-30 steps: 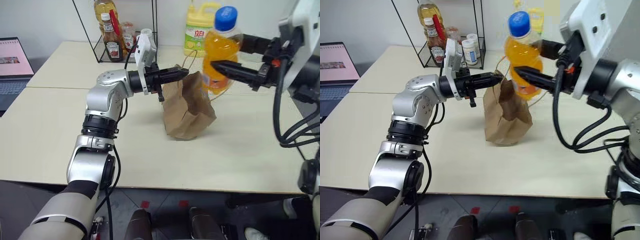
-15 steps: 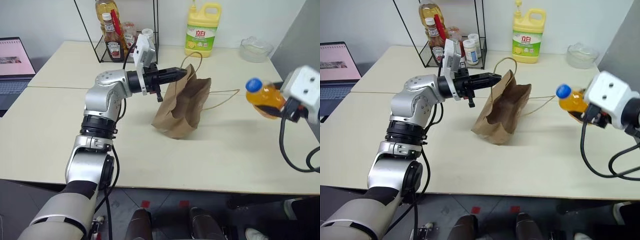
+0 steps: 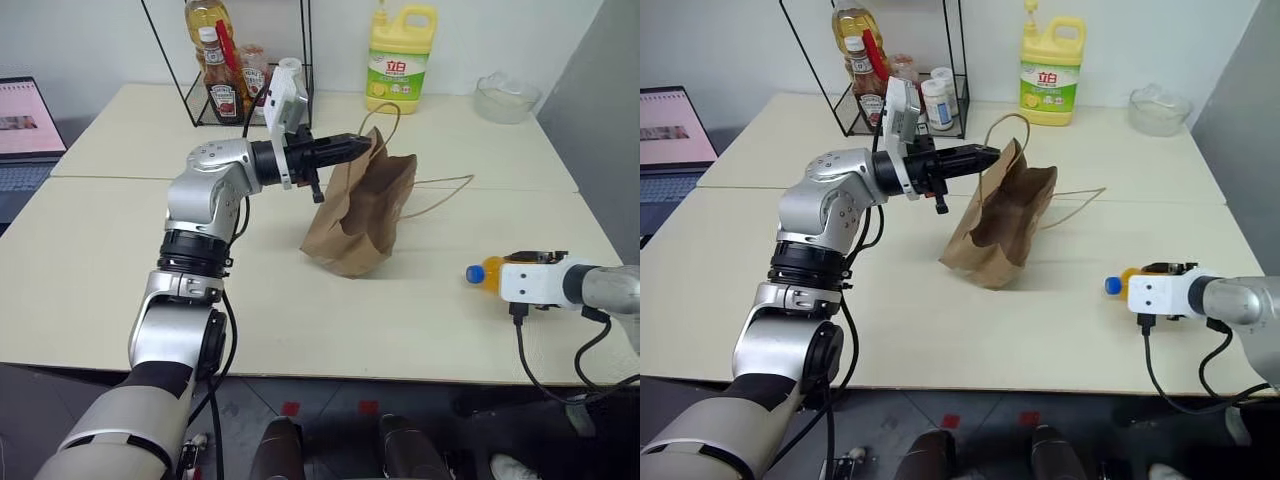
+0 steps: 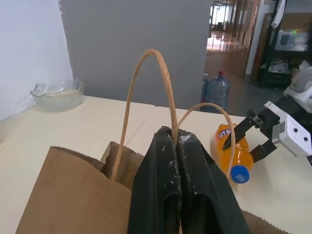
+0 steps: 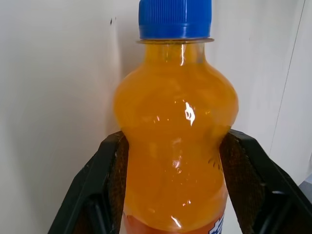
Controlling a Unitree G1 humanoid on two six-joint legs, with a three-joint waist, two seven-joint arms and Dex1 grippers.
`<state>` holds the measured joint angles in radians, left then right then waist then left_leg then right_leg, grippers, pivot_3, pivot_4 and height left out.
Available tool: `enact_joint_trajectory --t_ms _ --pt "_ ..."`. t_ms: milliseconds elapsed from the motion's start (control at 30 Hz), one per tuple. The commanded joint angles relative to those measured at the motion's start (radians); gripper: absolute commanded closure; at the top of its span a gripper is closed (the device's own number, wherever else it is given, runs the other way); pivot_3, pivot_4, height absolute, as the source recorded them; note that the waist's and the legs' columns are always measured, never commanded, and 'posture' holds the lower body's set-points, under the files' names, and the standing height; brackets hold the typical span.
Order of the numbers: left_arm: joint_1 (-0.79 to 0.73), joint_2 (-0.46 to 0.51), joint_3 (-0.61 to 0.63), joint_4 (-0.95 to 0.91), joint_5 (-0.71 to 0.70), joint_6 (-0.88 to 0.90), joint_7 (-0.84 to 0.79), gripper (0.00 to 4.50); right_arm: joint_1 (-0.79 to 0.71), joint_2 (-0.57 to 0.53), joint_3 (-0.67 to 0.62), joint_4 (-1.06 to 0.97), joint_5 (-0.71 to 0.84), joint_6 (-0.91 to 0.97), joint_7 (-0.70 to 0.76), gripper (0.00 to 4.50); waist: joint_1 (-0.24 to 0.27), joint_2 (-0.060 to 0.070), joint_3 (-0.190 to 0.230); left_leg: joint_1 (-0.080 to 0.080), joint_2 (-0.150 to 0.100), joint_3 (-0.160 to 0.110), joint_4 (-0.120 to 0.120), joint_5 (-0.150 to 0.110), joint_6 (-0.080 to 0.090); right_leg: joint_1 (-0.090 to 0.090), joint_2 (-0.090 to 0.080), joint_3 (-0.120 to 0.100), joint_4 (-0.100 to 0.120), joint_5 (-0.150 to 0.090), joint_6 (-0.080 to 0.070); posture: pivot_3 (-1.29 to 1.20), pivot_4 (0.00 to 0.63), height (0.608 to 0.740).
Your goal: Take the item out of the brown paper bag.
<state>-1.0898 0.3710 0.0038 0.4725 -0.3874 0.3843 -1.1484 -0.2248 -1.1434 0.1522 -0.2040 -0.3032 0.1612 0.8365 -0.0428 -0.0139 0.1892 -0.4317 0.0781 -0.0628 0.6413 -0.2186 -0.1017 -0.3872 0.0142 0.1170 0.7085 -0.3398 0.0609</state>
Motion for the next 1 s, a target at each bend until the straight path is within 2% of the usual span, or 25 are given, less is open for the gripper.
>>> enact_joint_trajectory --t_ms 33,67,133,167,267,300,400,567,700,833,1000 --pt "-0.004 0.012 0.005 -0.046 -0.004 -0.003 0.001 4.50 -0.025 0.033 0.012 -0.034 -0.008 -0.012 0.023 2.09 -0.002 0.000 0.000 0.000 0.000 0.000 0.000 0.000 0.000 0.000 0.000 0.000 0.000 0.000 0.000 0.00 0.150 0.740" --pt "-0.004 0.012 0.006 -0.046 -0.004 -0.003 0.001 4.50 -0.025 0.041 0.011 -0.035 -0.013 -0.009 0.028 2.09 -0.003 0.000 0.000 0.000 0.000 0.000 0.000 0.000 0.000 0.000 0.000 0.000 0.000 0.000 0.000 0.00 0.150 0.740" --pt "-0.002 0.013 0.005 -0.049 -0.005 -0.001 0.002 4.50 -0.018 0.055 0.003 -0.047 -0.008 0.007 0.045 1.39 -0.005 0.000 0.000 0.000 0.000 0.000 0.001 0.000 0.000 0.000 0.000 0.000 0.001 0.000 0.000 0.00 0.150 0.740" --pt "0.000 0.014 0.005 -0.052 -0.005 0.000 0.002 4.50 -0.013 0.061 -0.003 -0.055 -0.002 0.015 0.052 1.28 -0.005 0.000 0.000 0.000 0.000 0.000 0.001 0.000 0.000 0.000 0.000 0.000 0.001 0.000 0.000 0.00 0.150 0.740" --pt "0.001 0.014 0.006 -0.055 -0.005 0.002 0.003 4.50 -0.003 0.076 -0.023 -0.075 0.005 0.033 0.067 0.23 -0.005 0.000 0.000 0.001 0.000 0.000 0.001 0.000 0.000 0.001 0.000 0.000 0.002 0.000 0.000 0.00 0.150 0.740" --pt "0.002 0.014 0.006 -0.056 -0.005 0.002 0.003 4.50 0.001 0.079 -0.033 -0.085 0.013 0.045 0.074 0.06 -0.004 0.000 0.000 0.001 0.000 0.000 0.001 0.000 0.000 0.001 0.000 0.000 0.002 0.000 0.000 0.00 0.150 0.740" --pt "0.001 0.014 0.006 -0.055 -0.004 0.000 0.004 4.50 0.011 0.091 -0.067 -0.125 0.057 0.091 0.096 0.06 -0.003 0.000 0.000 0.001 0.000 0.000 0.002 0.000 0.000 0.001 0.000 0.000 0.002 0.000 0.000 0.00 0.150 0.740" --pt "-0.008 0.028 0.027 -0.024 0.010 -0.023 0.047 4.50 -0.001 0.170 -0.260 -0.367 0.340 0.382 0.163 0.06 -0.003 0.000 0.000 0.001 0.000 0.000 0.002 0.000 0.000 0.001 0.000 0.000 0.003 0.000 0.000 0.00 0.150 0.740" --pt "-0.011 0.047 0.039 0.016 0.034 -0.058 0.095 4.50 -0.075 0.251 -0.365 -0.532 0.584 0.670 0.143 0.06 -0.002 0.000 0.000 0.001 0.000 -0.001 0.002 0.000 0.000 0.002 0.000 -0.001 0.003 0.000 0.000 0.00 0.150 0.740" --pt "-0.009 0.072 0.051 0.068 0.057 -0.090 0.131 4.50 -0.150 0.325 -0.410 -0.604 0.729 0.835 0.070 0.06 0.000 0.000 0.000 0.001 0.000 -0.002 0.002 0.000 0.000 0.002 0.000 -0.002 0.003 0.000 0.000 0.00 0.150 0.740" --pt "0.017 0.099 0.050 0.099 0.083 -0.109 0.141 4.50 -0.237 0.396 -0.397 -0.614 0.815 0.914 -0.037 0.06 0.003 0.000 0.000 0.001 0.000 -0.002 0.002 -0.002 0.003 0.002 0.000 -0.002 0.003 0.000 0.000 0.00 0.150 0.740"
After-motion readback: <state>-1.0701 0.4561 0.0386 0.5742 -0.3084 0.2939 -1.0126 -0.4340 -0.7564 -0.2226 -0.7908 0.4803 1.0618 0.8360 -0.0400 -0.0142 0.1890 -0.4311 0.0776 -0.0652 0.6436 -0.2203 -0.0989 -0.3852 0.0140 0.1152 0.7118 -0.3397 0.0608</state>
